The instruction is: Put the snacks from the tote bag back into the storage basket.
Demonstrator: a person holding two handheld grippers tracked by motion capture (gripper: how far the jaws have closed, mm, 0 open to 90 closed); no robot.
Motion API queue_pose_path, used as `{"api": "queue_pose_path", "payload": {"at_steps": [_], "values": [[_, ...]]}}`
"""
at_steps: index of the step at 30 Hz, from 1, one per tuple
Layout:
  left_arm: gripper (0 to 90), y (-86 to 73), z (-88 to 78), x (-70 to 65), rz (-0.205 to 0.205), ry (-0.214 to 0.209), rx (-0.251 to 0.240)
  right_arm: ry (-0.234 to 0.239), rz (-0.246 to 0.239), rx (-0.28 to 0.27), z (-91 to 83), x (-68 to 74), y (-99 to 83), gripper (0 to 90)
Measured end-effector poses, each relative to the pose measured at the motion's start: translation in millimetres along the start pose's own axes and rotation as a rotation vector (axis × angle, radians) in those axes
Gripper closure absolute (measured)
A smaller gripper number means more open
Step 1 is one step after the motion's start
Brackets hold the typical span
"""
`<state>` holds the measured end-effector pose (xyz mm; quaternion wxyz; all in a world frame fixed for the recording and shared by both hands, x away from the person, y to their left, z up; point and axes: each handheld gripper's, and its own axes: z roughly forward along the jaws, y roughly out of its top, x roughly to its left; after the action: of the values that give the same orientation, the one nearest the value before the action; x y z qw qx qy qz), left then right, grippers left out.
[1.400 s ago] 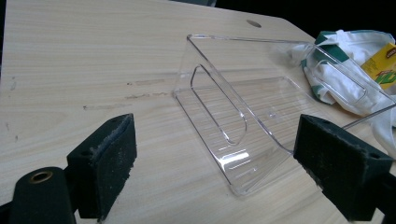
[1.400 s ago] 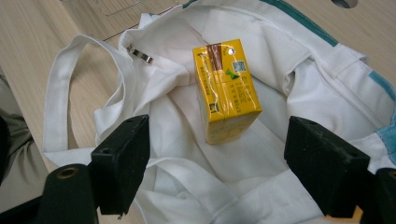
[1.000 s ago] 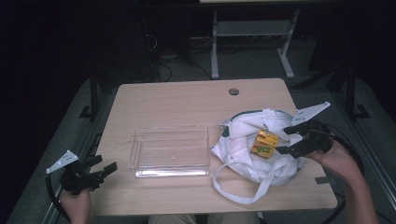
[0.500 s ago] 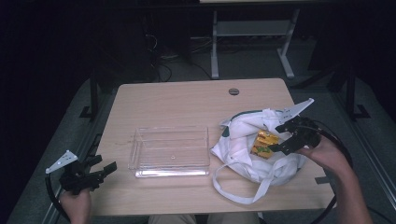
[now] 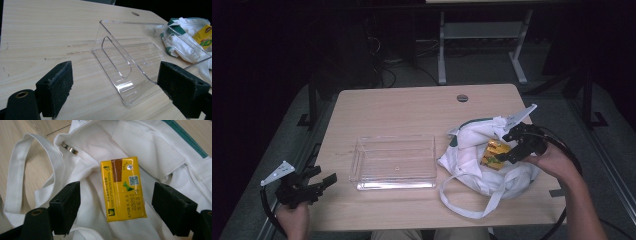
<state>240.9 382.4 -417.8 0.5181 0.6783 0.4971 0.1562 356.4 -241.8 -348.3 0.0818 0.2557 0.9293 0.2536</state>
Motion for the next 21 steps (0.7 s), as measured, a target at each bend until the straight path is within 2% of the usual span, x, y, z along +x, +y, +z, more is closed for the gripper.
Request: {"api": "queue_pose_path", "payload": {"at_steps": [10,21], "values": [[12.7,0.2,-0.7,0.5,0.002,0.000,-0.002,0.002,-0.002,0.033,12.0,-3.9,4.2,24.0],[12.7,0.3,-0.6,0.0,0.000,-0.001,-0.007,0.000,-0.015,0.066,20.5,-5.4,4.9,32.4]]}}
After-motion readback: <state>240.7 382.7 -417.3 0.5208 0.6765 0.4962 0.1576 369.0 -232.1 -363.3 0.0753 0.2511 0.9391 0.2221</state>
